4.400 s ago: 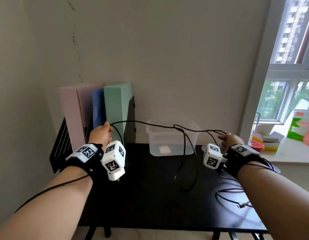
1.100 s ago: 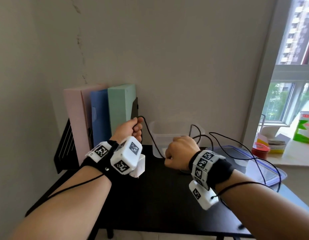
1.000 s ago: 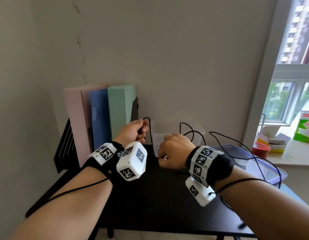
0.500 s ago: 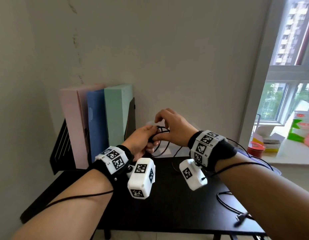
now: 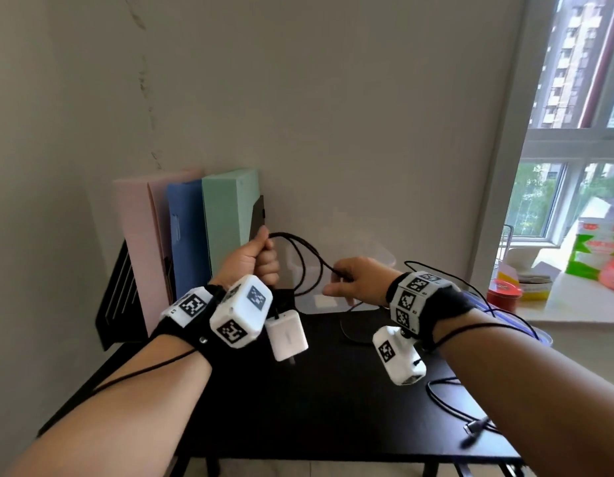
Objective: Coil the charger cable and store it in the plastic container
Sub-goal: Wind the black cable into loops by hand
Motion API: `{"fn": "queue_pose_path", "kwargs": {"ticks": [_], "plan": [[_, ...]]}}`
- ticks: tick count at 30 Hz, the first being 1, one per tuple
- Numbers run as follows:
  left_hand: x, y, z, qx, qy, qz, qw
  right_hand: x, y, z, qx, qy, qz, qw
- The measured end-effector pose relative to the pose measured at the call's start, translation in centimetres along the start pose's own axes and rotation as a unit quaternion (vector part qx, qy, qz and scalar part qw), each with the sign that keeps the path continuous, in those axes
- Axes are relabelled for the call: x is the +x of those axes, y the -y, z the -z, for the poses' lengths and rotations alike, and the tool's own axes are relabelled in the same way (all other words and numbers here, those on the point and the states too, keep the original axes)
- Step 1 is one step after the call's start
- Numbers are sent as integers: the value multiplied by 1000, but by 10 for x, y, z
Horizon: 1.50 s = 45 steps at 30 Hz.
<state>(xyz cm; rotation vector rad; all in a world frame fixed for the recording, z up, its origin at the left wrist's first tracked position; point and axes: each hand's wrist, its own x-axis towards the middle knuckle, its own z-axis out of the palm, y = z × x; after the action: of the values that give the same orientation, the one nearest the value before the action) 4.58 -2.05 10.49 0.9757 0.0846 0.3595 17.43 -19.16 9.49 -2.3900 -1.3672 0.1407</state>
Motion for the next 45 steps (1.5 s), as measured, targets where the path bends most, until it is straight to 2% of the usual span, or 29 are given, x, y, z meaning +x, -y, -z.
{"fn": "queue_pose_path", "kwargs": {"ticks": [4, 6, 9, 11, 15, 19, 22, 25, 29, 32, 35, 37, 41, 43, 45], "plan": [[2, -18, 19, -24, -59, -31, 998, -8, -35, -1, -187, -22, -71, 979], [4, -22, 28, -34, -79, -40, 996, -12, -50, -6, -200, -27, -111, 973], [5, -21, 37, -44, -110, -49, 992, -19, -61, -15, -209, 11, -140, 968], [6, -20, 41, -56, -128, -49, 989, -23, -64, -21, -211, 11, -136, 968], [5, -18, 45, -61, -155, -46, 985, -28, -69, -24, -179, -32, -109, 977], [8, -8, 40, 6, -126, -31, 992, -20, -53, -17, -214, -89, -57, 971], [10, -1, 33, 31, -91, -20, 995, -15, -25, -10, -198, -105, -4, 975], [9, 6, 22, 68, -63, -18, 996, -13, 3, -7, -135, -85, 56, 986], [6, 20, 6, 152, -67, -39, 985, -10, 33, 0, -13, -33, 112, 993], [1, 30, -7, 218, -53, -41, 974, -8, 43, 4, 77, -84, 133, 984], [0, 38, -14, 253, -11, -38, 967, -5, 44, 9, 133, -155, 118, 972], [0, 39, -15, 239, 3, -25, 971, -2, 42, 10, 121, -193, 110, 967], [-2, 40, -14, 143, 23, 22, 989, 1, 39, 7, 88, -258, 103, 957], [-3, 39, -13, 102, 47, 49, 992, 2, 35, 5, 93, -259, 89, 957], [-4, 38, -13, 74, 77, 82, 991, 4, 29, 3, 114, -226, 83, 964]]}}
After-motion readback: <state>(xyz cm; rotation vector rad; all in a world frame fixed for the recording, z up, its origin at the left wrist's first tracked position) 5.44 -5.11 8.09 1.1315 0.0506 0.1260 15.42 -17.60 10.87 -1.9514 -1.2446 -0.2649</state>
